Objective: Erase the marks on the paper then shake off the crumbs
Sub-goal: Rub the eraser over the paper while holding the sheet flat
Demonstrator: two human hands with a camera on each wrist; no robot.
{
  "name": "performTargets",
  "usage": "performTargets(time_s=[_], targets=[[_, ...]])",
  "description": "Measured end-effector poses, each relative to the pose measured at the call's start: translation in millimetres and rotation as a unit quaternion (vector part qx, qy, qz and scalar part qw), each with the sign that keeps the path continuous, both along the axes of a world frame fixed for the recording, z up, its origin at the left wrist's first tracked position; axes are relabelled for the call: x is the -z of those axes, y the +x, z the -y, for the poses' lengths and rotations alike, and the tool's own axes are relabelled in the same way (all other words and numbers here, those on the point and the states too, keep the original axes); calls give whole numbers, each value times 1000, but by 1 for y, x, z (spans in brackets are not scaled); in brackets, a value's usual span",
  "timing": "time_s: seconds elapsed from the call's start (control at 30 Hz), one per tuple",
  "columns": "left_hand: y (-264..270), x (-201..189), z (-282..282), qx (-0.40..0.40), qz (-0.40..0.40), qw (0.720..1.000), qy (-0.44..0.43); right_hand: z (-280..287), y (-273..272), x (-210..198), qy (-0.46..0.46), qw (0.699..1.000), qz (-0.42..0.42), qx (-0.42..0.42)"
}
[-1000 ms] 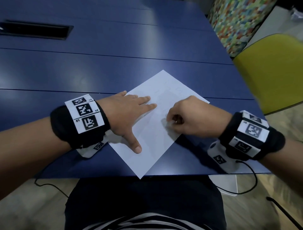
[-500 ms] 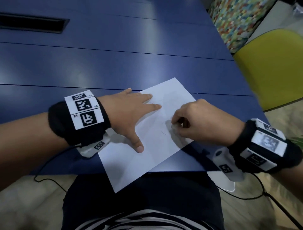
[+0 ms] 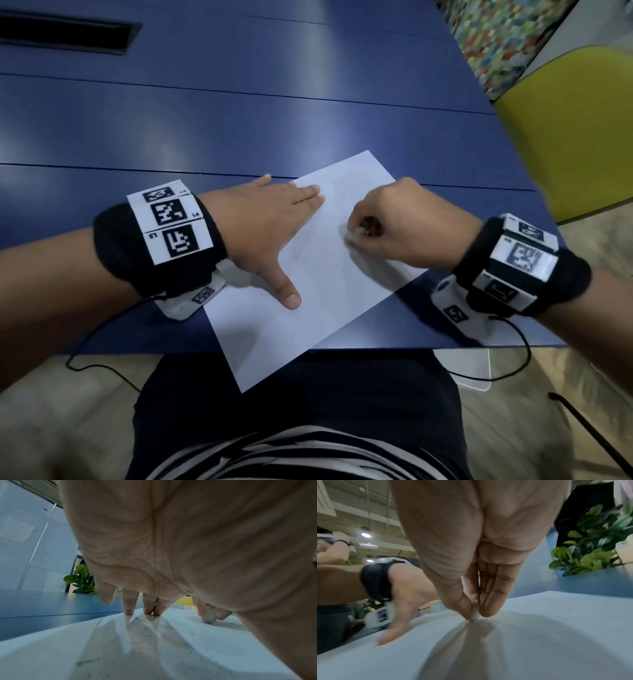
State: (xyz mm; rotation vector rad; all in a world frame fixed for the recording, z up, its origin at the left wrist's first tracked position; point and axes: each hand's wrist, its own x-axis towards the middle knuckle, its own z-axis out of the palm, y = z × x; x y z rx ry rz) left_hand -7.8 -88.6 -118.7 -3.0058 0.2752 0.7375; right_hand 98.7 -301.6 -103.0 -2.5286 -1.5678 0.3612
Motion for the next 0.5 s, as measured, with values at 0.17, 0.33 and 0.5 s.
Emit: performTargets(time_s=[0.17,0.33,0.5], targets=[[1,1,1,2,1,1000,11,0,-44,7,-36,993,-25,-107],[1,0,0,6,4,1000,15,1,-9,1,-20,1000,4,-19],[0,-2,2,-1,-2,1000,16,5,-31,6,-35,997,-10,-74]])
